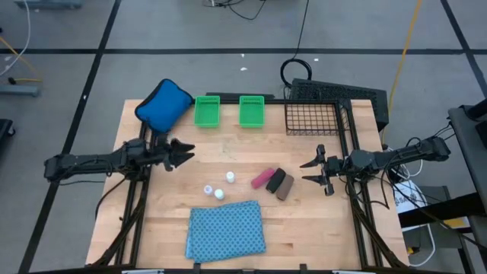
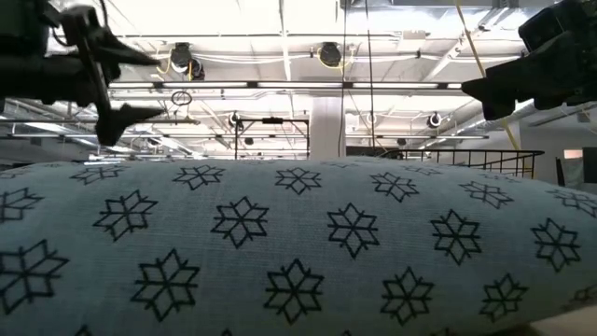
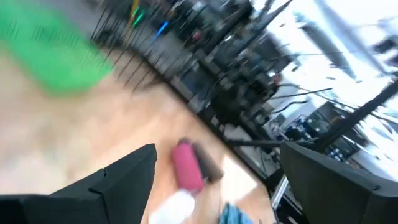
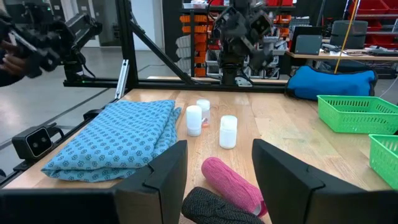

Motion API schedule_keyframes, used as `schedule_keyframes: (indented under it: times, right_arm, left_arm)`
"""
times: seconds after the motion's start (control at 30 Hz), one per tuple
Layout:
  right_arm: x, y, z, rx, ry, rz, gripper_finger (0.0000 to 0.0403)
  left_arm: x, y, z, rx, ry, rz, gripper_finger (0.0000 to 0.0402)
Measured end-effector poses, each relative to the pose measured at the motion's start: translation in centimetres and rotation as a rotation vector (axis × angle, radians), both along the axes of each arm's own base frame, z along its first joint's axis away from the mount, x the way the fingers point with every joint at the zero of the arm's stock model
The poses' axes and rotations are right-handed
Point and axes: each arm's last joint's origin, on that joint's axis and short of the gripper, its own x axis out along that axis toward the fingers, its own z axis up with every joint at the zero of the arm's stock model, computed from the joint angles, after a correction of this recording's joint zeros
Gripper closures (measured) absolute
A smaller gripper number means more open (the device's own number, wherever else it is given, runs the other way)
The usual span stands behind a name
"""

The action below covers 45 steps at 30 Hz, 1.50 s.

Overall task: Pick & place medical supplies in basket/bin
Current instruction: Put the patient gown into the mesh basket

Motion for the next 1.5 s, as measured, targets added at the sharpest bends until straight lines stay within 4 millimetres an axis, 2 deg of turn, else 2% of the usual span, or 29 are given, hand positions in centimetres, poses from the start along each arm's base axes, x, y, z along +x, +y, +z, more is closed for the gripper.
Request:
schedule_keyframes:
  times: [0.1,0.2,0.4,0.5,0.57,0.63,0.7,0.83,0.97,1.1,1.2,1.3,1.4,1.5]
  right_arm:
    - [0.0,0.0,0.0,0.0,0.0,0.0,0.0234]
    - [0.0,0.0,0.0,0.0,0.0,0.0,0.0234]
    - [0.0,0.0,0.0,0.0,0.001,0.0,0.0234]
    - [0.0,0.0,0.0,0.0,0.0,0.0,0.0234]
    - [0.0,0.0,0.0,0.0,0.0,0.0,0.0234]
    - [0.0,0.0,0.0,0.0,0.001,0.0,0.0234]
    - [0.0,0.0,0.0,0.0,0.0,0.0,0.0234]
    - [0.0,0.0,0.0,0.0,0.0,0.0,0.0234]
    - [0.0,0.0,0.0,0.0,0.0,0.0,0.0234]
    - [0.0,0.0,0.0,0.0,0.0,0.0,0.0234]
    - [0.0,0.0,0.0,0.0,-0.001,0.0,0.0234]
    - [0.0,0.0,0.0,0.0,-0.002,0.0,0.0234]
    - [0.0,0.0,0.0,0.001,-0.002,0.0,0.0234]
    - [0.0,0.0,0.0,0.0,-0.002,0.0,0.0234]
  left_arm:
    - [0.7,-0.3,-1.0,-0.095,0.085,0.017,0.005]
    - [1.2,-0.3,-2.0,-0.175,0.16,0.121,0.005]
    - [1.5,-0.1,-2.8,-0.247,0.204,0.232,0.005]
    - [1.8,-0.2,-1.9,-0.273,0.107,0.167,0.005]
    - [2.0,-0.5,-0.6,-0.26,-0.007,0.042,0.005]
    - [2.2,-1.4,1.3,-0.176,-0.131,-0.126,0.005]
    - [2.4,-2.4,3.6,-0.077,-0.227,-0.223,0.005]
    - [3.6,-5.1,7.9,0.121,-0.236,-0.248,0.005]
    - [6.1,-8.9,11.9,0.309,-0.164,-0.305,0.005]
    - [9.2,-13.2,14.5,0.463,-0.013,-0.383,0.005]
    - [11.3,-16.2,15.7,0.544,0.169,-0.424,0.005]
    - [13.7,-18.6,15.7,0.58,0.4,-0.455,0.005]
    - [16.1,-20.4,15.2,0.602,0.604,-0.464,0.005]
    - [18.3,-21.9,13.6,0.628,0.769,-0.47,0.005]
